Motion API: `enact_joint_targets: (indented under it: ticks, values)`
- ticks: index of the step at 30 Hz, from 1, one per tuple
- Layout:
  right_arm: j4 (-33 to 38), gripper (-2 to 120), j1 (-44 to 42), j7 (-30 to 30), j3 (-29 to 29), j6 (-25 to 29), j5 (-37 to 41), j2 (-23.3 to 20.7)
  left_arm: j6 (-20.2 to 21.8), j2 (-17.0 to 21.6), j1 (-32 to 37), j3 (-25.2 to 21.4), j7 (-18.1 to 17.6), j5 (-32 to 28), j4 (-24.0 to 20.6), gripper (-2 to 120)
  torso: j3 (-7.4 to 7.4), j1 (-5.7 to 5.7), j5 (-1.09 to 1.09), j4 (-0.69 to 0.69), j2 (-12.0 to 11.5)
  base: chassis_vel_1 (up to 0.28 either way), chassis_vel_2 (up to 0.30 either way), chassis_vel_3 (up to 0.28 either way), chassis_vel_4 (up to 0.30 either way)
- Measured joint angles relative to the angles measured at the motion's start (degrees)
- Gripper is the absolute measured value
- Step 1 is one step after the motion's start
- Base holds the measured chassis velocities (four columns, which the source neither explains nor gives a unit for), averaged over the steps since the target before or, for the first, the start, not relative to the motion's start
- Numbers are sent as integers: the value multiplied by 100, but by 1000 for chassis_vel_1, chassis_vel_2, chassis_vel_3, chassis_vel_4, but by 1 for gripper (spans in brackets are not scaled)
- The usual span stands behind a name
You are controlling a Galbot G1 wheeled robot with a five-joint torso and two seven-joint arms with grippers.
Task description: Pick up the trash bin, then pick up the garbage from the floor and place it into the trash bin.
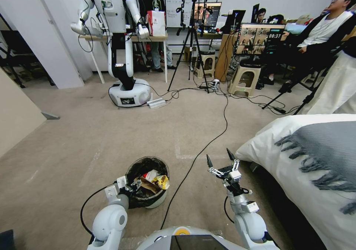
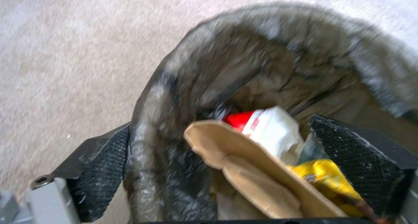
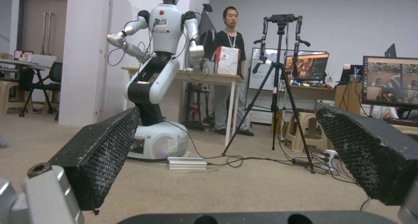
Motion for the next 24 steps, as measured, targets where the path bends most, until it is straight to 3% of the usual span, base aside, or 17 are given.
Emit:
enact_joint_targets:
  ticks: [10, 14, 15, 16, 18, 19, 20, 22, 23, 24]
  values:
    - [-2, 100, -14, -42, 2, 27, -5, 8, -33, 0, -48, 85, 25, 115, -223, 100, 0, 0, 0, 0, 0, 0, 0, 0, 0]
    - [-28, 100, -11, -48, 6, 50, -8, 18, -311, 5, 15, 158, 216, 417, -444, 100, 0, 0, 0, 0, 0, 0, 0, 0, 0]
    - [-39, 100, 1, -2, 0, 75, -37, 34, -682, 13, 93, 227, 443, 802, -542, 100, 0, 0, 0, -1, 0, 0, 0, 0, 0]
    - [-39, 100, 1, -2, 0, 75, -37, 34, -682, 13, 93, 227, 443, 802, -542, 100, 0, 0, 0, -1, 0, 0, 0, 0, 0]
    - [-19, 100, 4, 186, -36, 91, -89, 82, -1348, 21, 234, 339, 804, 1560, -648, 100, 0, 0, 1, 0, 0, 0, 0, 0, 0]
    - [-19, 100, 4, 186, -36, 91, -89, 82, -1348, 21, 234, 339, 804, 1560, -648, 100, 0, 0, 1, 0, 0, 0, 0, 0, 0]
    - [62, 100, -17, 338, -64, 49, -103, 123, -1793, 20, 346, 411, 1050, 2132, -706, 100, 0, 0, 0, 0, 0, 0, 0, 0, 0]
    - [184, 100, -84, 549, -96, -59, -210, 154, -2352, 17, 442, 459, 1309, 2809, -717, 100, 0, 0, 0, 0, 0, 0, 0, 0, 0]
    - [184, 100, -84, 549, -96, -59, -210, 154, -2352, 17, 442, 459, 1309, 2809, -717, 100, 0, 0, 0, 0, 0, 0, 0, 0, 0]
    - [281, 100, -139, 754, -114, -123, -386, 180, -2754, 16, 474, 464, 1473, 3263, -691, 100, 0, 0, 1, 0, 0, 0, 0, 0, 0]
